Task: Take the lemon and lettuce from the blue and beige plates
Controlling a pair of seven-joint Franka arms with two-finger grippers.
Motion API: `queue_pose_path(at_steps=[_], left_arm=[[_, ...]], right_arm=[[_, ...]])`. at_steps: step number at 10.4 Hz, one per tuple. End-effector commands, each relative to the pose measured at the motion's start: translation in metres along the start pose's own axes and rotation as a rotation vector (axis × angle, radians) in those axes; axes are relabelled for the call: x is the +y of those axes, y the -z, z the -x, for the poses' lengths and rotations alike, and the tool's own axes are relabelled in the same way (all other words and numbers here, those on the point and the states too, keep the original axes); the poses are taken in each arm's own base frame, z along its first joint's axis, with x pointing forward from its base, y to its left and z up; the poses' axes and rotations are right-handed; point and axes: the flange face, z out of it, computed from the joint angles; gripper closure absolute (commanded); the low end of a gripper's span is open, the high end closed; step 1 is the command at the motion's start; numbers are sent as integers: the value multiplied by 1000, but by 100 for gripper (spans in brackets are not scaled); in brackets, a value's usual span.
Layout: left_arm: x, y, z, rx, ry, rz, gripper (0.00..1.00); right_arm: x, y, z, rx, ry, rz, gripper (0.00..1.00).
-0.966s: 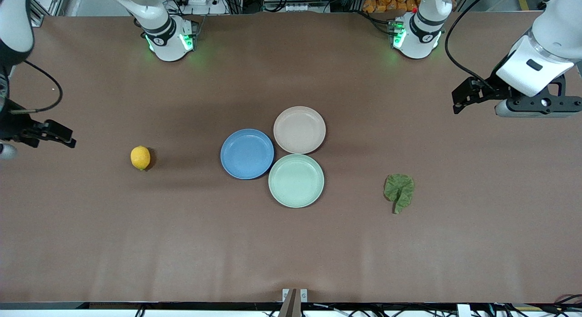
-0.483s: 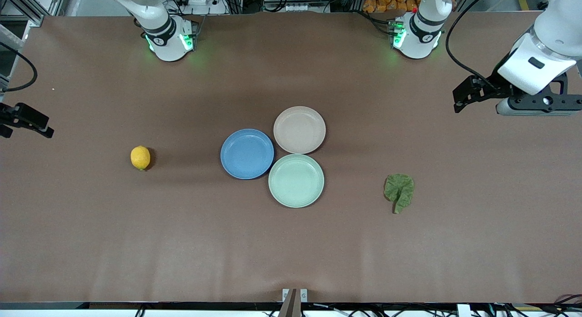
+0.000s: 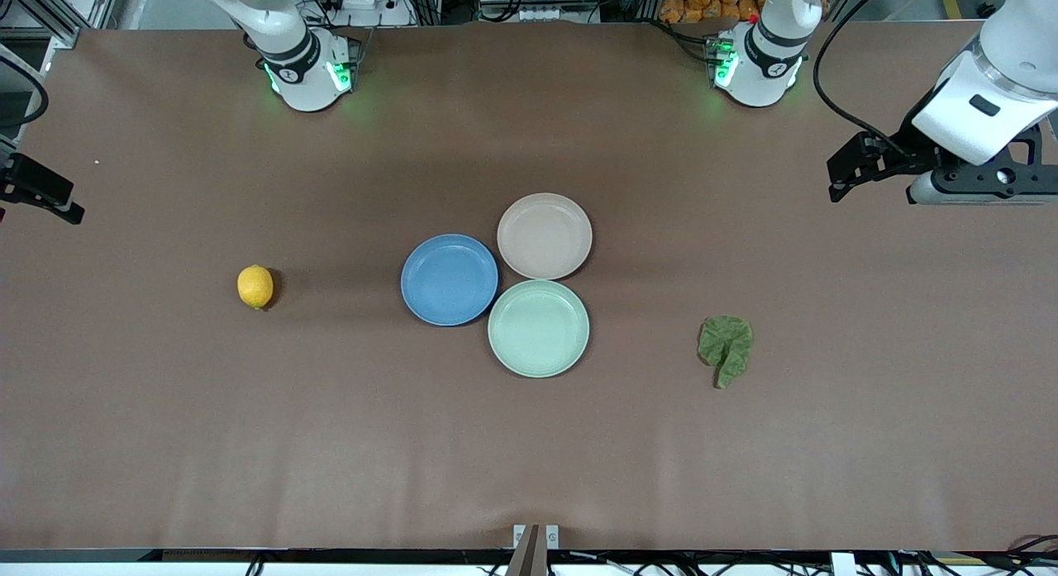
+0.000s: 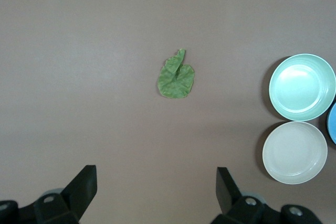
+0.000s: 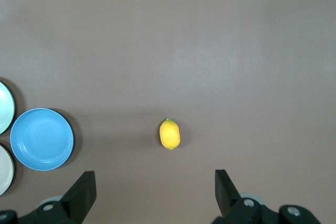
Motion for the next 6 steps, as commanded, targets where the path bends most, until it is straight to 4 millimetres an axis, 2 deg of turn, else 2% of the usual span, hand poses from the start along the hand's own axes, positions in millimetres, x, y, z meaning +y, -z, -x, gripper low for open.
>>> queue_pose_path(at_steps=[1,2,3,6], left_arm=[[-2,6,2,-8,-16,11,0],[-2,6,2,-8,-16,11,0],[-2,5,2,-9,-16,10,0],[-1,6,2,-8,-18,11,0]], right_arm=[[-11,1,5,-10,-13,-3,0],[-11,-8,3,-17,-12,18,0],[-22,-20,1,-19,-8,25,0],[-31,-23,-2,-9,-32,27,0]])
